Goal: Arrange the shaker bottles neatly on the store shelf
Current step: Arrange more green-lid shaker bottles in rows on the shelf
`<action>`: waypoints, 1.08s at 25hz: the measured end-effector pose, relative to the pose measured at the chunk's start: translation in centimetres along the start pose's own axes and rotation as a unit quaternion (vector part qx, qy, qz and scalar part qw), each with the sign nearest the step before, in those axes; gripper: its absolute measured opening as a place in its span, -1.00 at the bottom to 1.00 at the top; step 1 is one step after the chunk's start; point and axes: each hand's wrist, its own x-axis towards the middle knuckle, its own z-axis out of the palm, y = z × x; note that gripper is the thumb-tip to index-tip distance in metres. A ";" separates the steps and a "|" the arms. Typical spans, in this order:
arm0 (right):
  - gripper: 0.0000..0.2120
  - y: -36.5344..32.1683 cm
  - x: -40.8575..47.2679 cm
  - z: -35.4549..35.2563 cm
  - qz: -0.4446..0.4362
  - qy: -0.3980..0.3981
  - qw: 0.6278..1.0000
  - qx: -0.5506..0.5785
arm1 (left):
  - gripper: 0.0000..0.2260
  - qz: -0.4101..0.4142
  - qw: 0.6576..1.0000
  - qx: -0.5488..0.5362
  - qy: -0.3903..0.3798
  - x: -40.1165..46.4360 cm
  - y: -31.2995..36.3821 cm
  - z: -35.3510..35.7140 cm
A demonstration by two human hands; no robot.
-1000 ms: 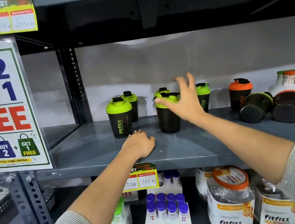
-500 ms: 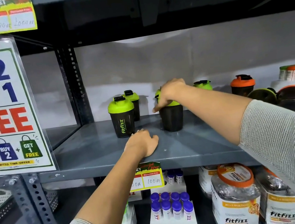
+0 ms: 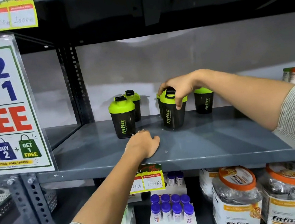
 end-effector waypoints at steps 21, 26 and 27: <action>-0.34 1.1 -0.5 2.5 -0.132 0.039 0.990 0.041 | -0.59 0.002 1.000 0.006 0.012 0.3 -0.2 0.3; -0.05 1.5 -0.3 2.6 -0.121 0.027 0.990 0.064 | -0.59 -0.002 1.000 -0.002 0.006 0.2 -0.1 0.2; 0.01 1.6 -0.3 2.7 -0.118 0.025 0.991 0.065 | -0.59 -0.003 1.000 -0.002 0.006 0.1 -0.1 0.2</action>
